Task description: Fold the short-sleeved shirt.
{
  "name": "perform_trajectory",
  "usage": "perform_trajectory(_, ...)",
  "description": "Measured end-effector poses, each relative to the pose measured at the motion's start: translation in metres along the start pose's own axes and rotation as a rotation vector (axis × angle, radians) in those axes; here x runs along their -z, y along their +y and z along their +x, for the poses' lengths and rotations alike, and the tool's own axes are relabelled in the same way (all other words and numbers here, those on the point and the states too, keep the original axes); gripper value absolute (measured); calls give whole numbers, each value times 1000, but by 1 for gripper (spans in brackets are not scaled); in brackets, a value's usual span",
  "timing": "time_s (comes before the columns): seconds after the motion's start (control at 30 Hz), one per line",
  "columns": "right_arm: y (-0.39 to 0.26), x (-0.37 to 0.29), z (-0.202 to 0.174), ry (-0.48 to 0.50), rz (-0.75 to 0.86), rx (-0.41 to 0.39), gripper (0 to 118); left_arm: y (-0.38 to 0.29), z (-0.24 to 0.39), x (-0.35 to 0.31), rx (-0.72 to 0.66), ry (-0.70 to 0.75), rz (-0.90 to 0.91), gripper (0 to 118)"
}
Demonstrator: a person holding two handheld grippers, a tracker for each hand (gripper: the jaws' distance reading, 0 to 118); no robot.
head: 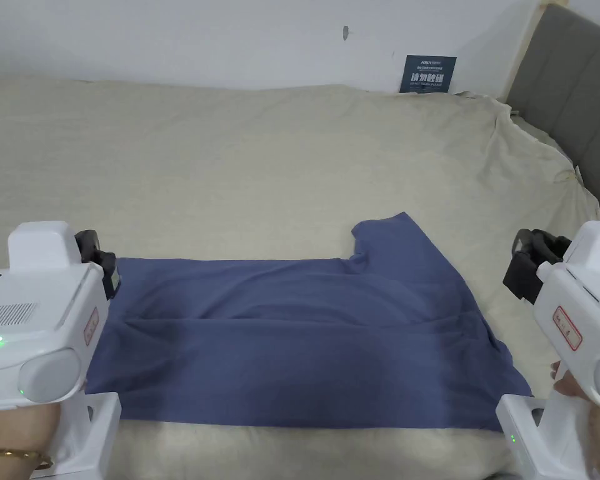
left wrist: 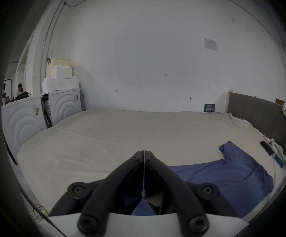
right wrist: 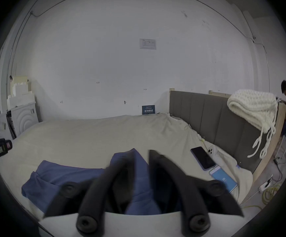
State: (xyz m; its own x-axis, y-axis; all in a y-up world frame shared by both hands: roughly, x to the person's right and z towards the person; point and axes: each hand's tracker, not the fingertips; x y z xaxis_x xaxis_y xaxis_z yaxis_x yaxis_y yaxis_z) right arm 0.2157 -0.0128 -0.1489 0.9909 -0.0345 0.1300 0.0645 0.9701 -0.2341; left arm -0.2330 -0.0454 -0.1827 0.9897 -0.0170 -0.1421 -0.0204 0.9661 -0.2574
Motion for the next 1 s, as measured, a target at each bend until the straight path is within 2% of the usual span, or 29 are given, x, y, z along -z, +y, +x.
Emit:
perform_trajectory(0.03,-2,0,0,-5,2,7,0,-1,0,1,10,-6,-5,0)
perform_trajectory(0.13,-5,6,4,-2,-4,12,0,-5,0,2,21,-22,-16,0)
perform_trajectory(0.4,-8,10,-8,21,-14,-36,0,-10,7,11,8,-56,-27,0)
perform_trajectory(0.57,-7,21,-16,38,-31,-43,0,-2,3,42,24,-64,-49,0)
perform_trajectory(0.6,-7,24,-17,41,-34,-43,0,0,1,50,10,-56,-51,6)
perform_trajectory(0.67,-6,31,-22,43,-42,-48,0,8,-7,75,-31,-56,-91,34)
perform_trajectory(0.7,-5,34,-24,44,-45,-50,0,13,-8,83,-42,-63,-115,52)
perform_trajectory(0.73,-5,39,-26,45,-48,-50,0,17,-11,97,-57,-69,-150,80)
perform_trajectory(0.77,-4,44,-28,47,-53,-49,0,20,-14,112,-56,-70,-183,97)
perform_trajectory(0.8,-5,48,-30,48,-57,-47,0,21,-16,125,-45,-64,-211,109)
perform_trajectory(0.83,-5,53,-31,49,-61,-46,0,26,-12,132,-34,-58,-233,115)
perform_trajectory(1.0,-12,75,-39,56,-90,-34,0,30,-19,198,-77,-69,-409,115)
